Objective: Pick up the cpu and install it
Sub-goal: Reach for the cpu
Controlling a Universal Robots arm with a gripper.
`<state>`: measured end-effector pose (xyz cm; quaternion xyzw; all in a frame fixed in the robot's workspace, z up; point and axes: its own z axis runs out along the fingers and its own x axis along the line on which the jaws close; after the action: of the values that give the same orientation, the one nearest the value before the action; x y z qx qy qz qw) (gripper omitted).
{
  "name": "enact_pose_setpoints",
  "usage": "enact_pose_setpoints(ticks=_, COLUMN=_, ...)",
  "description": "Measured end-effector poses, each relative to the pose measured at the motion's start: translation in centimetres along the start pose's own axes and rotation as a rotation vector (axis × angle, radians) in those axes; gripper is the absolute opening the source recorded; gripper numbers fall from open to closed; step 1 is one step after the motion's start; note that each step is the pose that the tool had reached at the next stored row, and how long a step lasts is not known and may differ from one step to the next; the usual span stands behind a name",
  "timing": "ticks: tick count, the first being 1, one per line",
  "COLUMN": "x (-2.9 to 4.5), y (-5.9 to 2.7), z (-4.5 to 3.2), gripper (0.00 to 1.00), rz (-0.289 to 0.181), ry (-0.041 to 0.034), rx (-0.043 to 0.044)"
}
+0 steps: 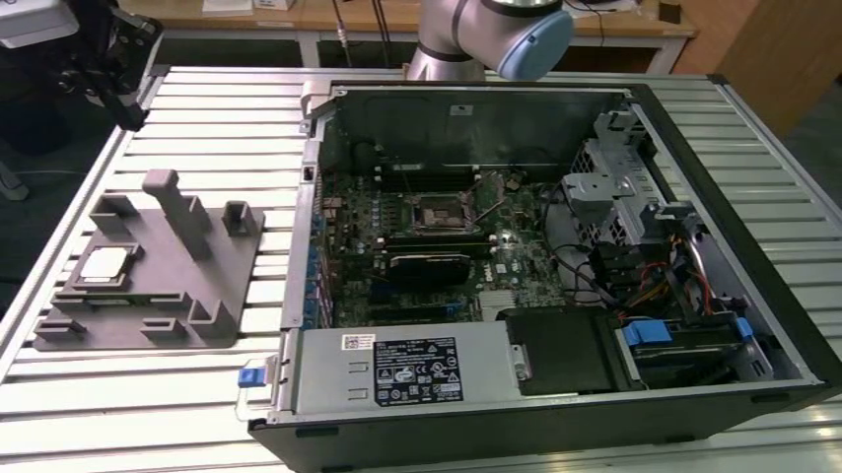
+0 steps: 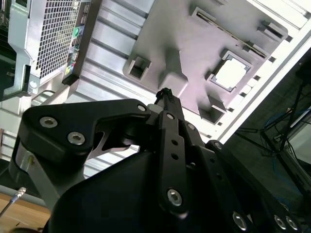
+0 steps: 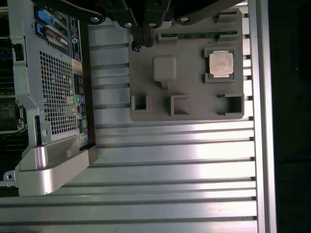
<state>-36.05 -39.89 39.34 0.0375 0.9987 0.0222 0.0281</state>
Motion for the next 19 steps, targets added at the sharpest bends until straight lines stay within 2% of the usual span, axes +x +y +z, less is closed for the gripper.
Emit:
enact_pose_setpoints(ticks=12, x=2.11, y=-0.16, z=-0.08, gripper=0.11, rz=0.0, ry=-0.0009, rx=-0.0001)
enact_pose_setpoints(ticks=19, x=3.24, y=-0.26, z=0.3, gripper=0.11, rz=0.0, ry=-0.0009, rx=-0.0002)
